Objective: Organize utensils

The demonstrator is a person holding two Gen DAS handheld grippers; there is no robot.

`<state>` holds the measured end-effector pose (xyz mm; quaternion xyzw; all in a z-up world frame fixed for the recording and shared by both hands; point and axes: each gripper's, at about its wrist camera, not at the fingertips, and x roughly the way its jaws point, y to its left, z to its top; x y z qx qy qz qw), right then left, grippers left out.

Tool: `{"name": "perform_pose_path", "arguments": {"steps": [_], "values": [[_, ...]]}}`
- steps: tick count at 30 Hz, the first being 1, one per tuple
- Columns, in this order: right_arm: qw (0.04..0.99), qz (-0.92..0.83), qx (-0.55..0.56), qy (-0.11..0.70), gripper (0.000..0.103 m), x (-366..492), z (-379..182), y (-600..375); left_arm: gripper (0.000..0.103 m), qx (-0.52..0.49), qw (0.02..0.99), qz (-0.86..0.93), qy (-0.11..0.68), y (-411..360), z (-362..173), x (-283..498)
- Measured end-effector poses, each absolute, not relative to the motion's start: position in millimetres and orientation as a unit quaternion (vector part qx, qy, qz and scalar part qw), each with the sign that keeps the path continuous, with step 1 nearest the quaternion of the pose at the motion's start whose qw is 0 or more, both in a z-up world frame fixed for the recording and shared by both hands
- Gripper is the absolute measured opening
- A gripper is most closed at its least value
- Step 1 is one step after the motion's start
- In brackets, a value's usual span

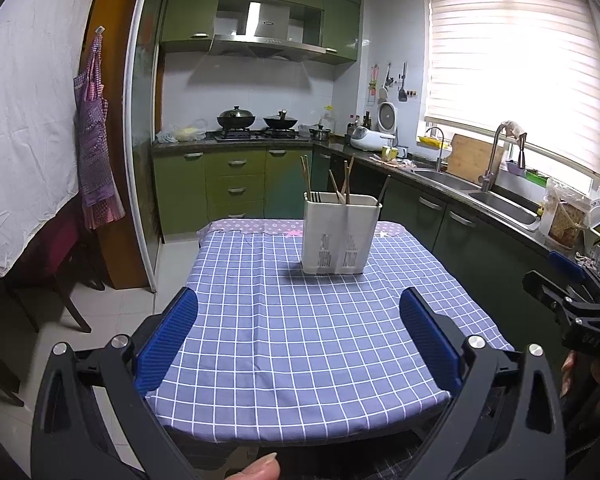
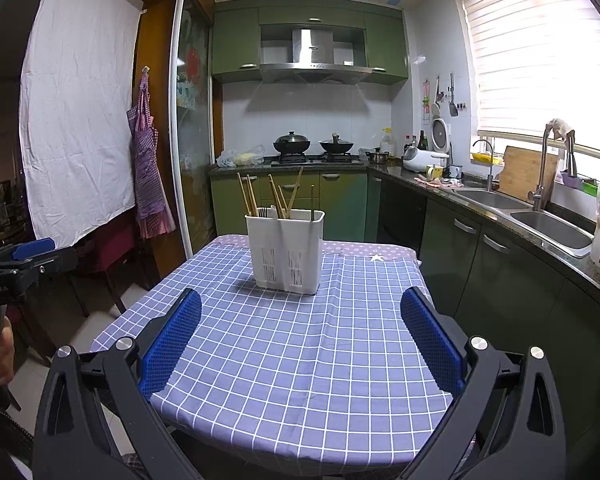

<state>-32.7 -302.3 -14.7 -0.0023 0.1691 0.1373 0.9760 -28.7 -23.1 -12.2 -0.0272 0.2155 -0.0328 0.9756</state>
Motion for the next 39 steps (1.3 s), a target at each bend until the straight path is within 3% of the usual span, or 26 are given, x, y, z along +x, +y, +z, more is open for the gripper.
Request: {"name": "perform_pose_path", "arguments": {"steps": [39], "values": [[0.974,0.141,-0.007,0.179,0.098,-27.7,-21.2,-303.5,0.096,-0.032,0.972,-0.043,0.227,-25.8,-14.2,-27.2]]}}
